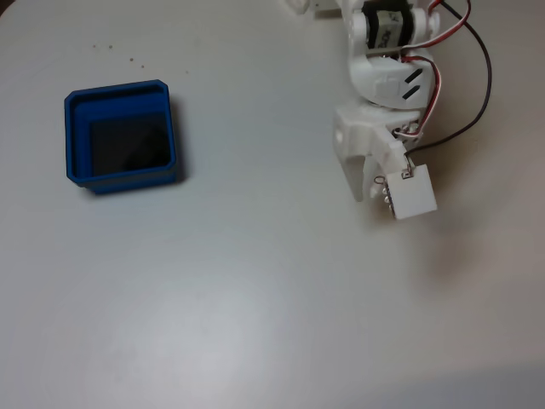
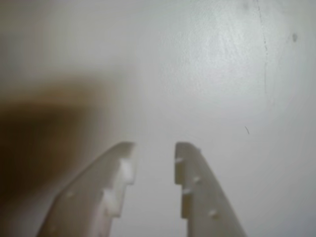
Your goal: Pick the black tape roll and drop it in the blue box
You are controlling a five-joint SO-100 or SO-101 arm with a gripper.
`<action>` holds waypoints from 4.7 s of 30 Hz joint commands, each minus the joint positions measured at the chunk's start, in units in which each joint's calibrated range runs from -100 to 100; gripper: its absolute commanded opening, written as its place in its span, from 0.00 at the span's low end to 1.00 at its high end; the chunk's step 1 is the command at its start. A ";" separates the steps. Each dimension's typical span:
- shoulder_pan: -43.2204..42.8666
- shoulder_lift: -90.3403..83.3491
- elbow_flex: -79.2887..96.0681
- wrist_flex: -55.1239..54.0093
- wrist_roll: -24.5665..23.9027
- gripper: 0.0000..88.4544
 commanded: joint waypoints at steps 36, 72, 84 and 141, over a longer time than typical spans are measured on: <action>0.25 -45.98 42.24 -3.10 0.32 0.01; 0.35 -122.15 126.33 -37.76 0.41 0.01; 0.35 -131.93 136.85 -37.84 0.41 0.01; 0.35 -132.01 144.57 -59.29 0.15 0.01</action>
